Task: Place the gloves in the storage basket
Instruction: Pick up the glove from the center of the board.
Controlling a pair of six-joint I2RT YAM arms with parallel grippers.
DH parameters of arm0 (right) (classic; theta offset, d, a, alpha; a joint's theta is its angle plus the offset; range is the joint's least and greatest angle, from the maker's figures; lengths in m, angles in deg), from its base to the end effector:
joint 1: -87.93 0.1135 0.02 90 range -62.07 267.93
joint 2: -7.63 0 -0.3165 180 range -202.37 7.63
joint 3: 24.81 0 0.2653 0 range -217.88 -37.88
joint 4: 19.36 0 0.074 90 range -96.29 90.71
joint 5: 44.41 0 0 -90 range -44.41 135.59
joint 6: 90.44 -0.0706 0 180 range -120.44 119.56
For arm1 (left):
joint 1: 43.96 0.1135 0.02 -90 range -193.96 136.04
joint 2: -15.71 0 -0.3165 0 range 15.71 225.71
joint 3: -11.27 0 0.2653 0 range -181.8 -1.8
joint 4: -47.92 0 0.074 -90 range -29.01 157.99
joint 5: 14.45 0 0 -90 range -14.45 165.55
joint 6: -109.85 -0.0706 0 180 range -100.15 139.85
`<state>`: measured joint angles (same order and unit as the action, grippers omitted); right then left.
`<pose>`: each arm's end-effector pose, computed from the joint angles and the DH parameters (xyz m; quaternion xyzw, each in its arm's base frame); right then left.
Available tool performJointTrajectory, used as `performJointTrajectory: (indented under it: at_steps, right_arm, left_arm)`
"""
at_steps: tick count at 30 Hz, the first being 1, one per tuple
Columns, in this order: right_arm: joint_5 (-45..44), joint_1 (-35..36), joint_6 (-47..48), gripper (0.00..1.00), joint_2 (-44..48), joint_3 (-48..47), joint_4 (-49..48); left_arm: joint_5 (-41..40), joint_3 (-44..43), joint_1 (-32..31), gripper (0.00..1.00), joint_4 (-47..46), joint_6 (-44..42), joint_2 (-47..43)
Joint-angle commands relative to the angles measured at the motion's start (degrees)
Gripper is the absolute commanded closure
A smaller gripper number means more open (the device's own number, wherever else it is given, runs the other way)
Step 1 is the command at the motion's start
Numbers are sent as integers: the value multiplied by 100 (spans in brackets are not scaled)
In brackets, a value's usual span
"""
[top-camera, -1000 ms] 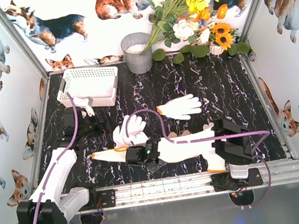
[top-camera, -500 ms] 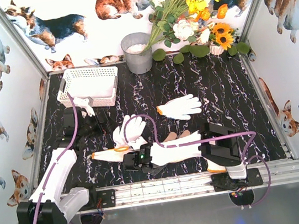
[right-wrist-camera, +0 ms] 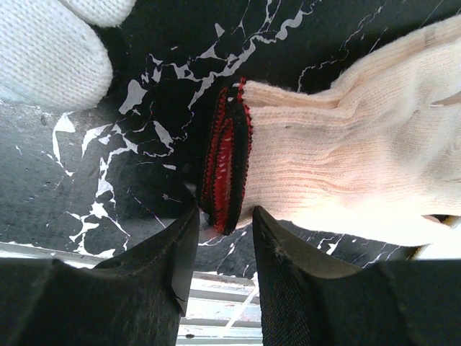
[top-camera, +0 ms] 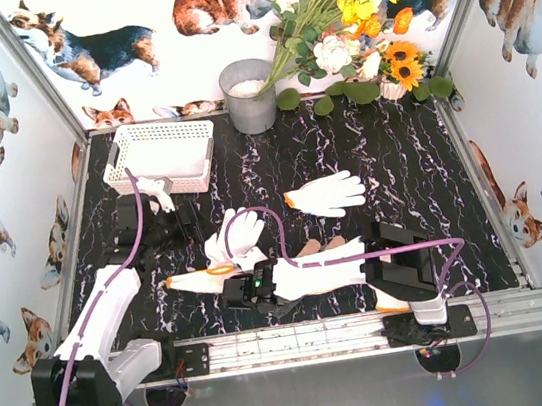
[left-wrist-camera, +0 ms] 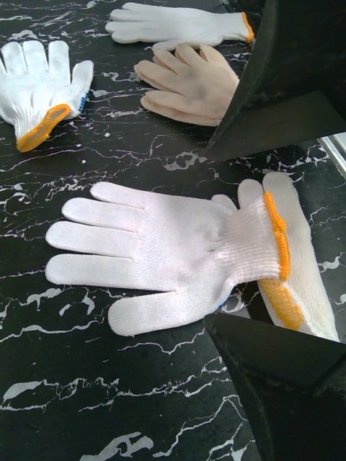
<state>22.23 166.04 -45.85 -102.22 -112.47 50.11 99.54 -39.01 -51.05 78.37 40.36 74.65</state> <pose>0.1034 0.3554 0.1722 -0.2785 0.9388 -0.1083 0.1716 0.2212 -0.0564 0.2573 -0.0145 0.8877 -0.2825 0.3634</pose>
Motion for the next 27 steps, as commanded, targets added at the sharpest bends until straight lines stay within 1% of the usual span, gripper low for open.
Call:
performJointTrajectory:
  at_steps: [1, 5, 9, 13, 14, 15, 17, 18, 20, 22, 24, 27]
  right_arm:
    - [-253, -9, -188, 61, 200, -215, -347]
    - [-249, -82, -175, 61, 124, -130, -392]
    - [-162, -138, -70, 61, 156, 84, -708]
    - [-29, -278, -142, 63, 143, 358, -952]
    - [-9, -300, -163, 65, 150, 436, -1000]
    - [-3, -316, -174, 69, 174, 527, -1075]
    - [1, -349, -183, 77, 284, 722, -1307]
    - [35, -386, -194, 82, 374, 890, -1437]
    - [157, -488, -216, 92, 555, 1162, -1771]
    - [389, -626, -259, 98, 728, 1459, -2209]
    - [653, -759, -311, 100, 882, 1762, -2666]
    - [956, -879, -346, 100, 1063, 2120, -3284]
  left_arm:
    - [217, 39, 68, 19, -75, -57, 73]
    - [255, 56, 63, 20, -86, -55, 70]
    - [238, 65, 59, 20, -86, -56, 40]
    - [229, 72, 59, 20, -61, -48, 43]
    - [229, 73, 48, 20, -48, -48, 47]
    - [229, 80, 45, 20, -33, -41, 48]
    - [181, 102, -1, 22, 20, -8, 32]
    - [200, 127, -22, 22, 38, 10, 23]
    - [374, 188, -42, 23, 96, 74, 16]
    - [593, 287, -86, 24, 88, 235, -19]
    - [799, 441, -244, 24, -64, 522, -95]
    - [827, 663, -752, 25, -372, 1027, -200]
